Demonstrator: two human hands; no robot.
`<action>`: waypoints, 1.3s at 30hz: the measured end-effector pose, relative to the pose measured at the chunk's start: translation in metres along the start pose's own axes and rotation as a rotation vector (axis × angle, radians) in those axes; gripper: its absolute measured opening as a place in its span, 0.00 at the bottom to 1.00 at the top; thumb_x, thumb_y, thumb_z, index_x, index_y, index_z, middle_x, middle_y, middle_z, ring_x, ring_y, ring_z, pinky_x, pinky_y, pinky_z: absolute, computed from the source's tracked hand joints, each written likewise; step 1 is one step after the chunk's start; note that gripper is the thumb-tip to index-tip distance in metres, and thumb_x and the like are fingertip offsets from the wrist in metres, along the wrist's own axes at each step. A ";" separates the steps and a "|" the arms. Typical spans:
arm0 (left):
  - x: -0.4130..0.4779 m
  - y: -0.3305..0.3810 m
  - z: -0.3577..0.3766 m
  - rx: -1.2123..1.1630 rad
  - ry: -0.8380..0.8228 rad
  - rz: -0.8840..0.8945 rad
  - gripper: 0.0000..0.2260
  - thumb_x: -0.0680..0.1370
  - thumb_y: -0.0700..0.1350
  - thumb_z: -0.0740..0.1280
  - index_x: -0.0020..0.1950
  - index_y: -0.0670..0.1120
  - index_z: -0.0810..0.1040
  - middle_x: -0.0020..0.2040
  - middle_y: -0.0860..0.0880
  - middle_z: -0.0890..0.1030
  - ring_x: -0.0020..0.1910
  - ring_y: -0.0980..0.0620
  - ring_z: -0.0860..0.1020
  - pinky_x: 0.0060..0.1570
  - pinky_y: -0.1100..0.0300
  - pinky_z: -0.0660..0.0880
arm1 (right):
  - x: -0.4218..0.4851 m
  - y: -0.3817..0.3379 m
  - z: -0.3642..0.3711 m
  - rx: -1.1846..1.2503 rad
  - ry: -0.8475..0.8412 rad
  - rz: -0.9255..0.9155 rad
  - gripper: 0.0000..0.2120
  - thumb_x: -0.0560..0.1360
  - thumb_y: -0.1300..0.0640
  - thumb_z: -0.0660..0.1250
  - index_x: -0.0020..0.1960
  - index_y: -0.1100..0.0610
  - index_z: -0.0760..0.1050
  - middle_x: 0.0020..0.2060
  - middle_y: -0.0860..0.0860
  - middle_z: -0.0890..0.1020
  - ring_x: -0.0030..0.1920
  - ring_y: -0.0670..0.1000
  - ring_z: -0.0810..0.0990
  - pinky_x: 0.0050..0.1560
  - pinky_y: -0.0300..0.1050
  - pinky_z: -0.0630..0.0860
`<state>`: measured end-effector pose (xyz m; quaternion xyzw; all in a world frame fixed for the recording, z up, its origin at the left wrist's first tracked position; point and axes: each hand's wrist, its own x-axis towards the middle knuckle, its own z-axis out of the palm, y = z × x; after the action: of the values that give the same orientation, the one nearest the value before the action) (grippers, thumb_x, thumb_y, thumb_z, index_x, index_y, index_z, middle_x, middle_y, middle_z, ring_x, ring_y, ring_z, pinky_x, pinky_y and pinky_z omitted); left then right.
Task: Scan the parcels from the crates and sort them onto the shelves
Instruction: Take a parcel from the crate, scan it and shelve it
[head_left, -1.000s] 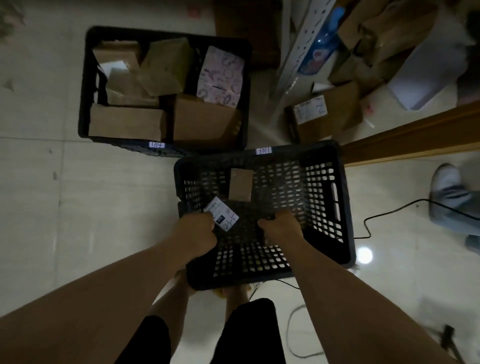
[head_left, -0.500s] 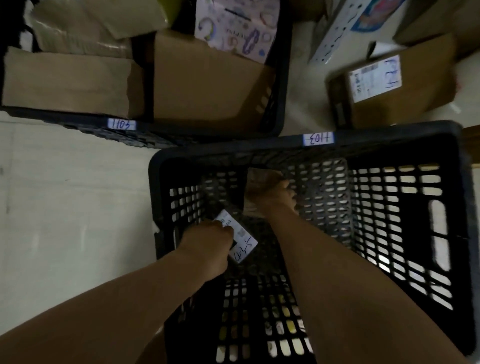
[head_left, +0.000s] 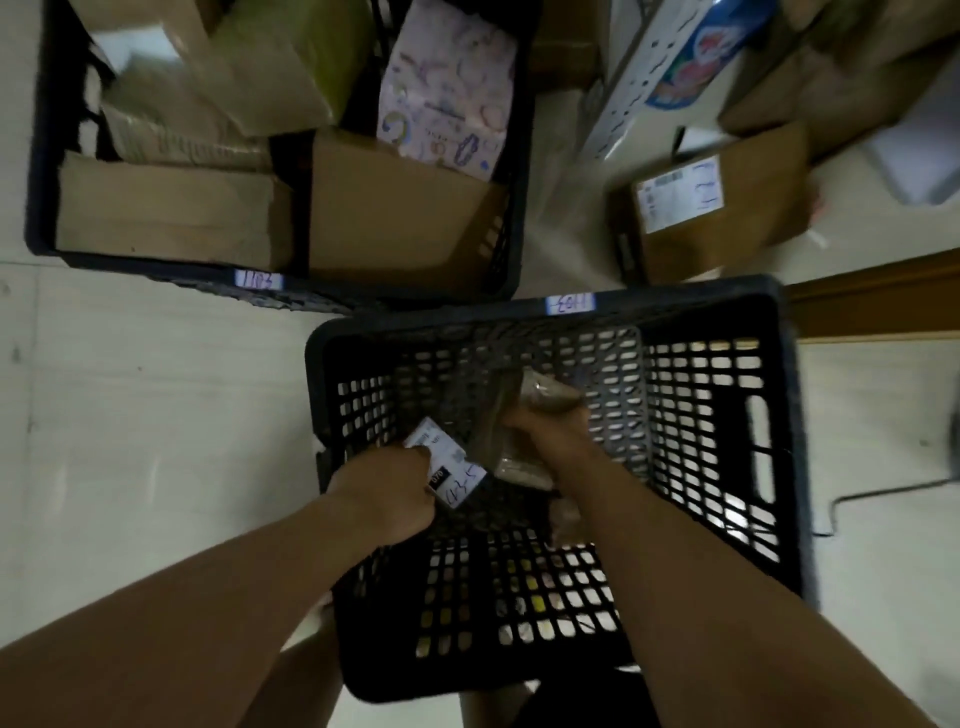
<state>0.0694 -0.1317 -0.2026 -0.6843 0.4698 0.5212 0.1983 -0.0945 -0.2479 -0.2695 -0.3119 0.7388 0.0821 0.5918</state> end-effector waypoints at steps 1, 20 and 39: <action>-0.016 0.006 -0.008 -0.058 -0.003 -0.006 0.11 0.81 0.50 0.63 0.60 0.47 0.75 0.58 0.48 0.78 0.56 0.50 0.77 0.57 0.58 0.74 | -0.028 -0.004 -0.014 0.086 -0.030 0.035 0.57 0.49 0.43 0.82 0.74 0.51 0.64 0.61 0.54 0.80 0.57 0.56 0.81 0.55 0.57 0.82; -0.406 0.125 -0.243 -0.690 0.495 0.440 0.37 0.60 0.54 0.84 0.62 0.58 0.68 0.57 0.57 0.75 0.57 0.55 0.77 0.60 0.50 0.78 | -0.519 -0.160 -0.173 0.463 -0.232 -0.327 0.45 0.66 0.40 0.80 0.77 0.48 0.63 0.65 0.54 0.79 0.60 0.56 0.81 0.57 0.58 0.80; -0.545 0.158 -0.315 -0.327 0.854 0.666 0.57 0.61 0.64 0.82 0.80 0.54 0.51 0.78 0.50 0.54 0.76 0.49 0.58 0.72 0.47 0.65 | -0.669 -0.216 -0.258 0.267 -0.210 -0.597 0.25 0.70 0.48 0.75 0.66 0.52 0.77 0.56 0.56 0.85 0.58 0.58 0.83 0.50 0.52 0.81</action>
<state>0.0930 -0.2098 0.4413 -0.6713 0.6119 0.2984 -0.2932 -0.1159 -0.3026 0.4770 -0.4239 0.5541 -0.1604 0.6982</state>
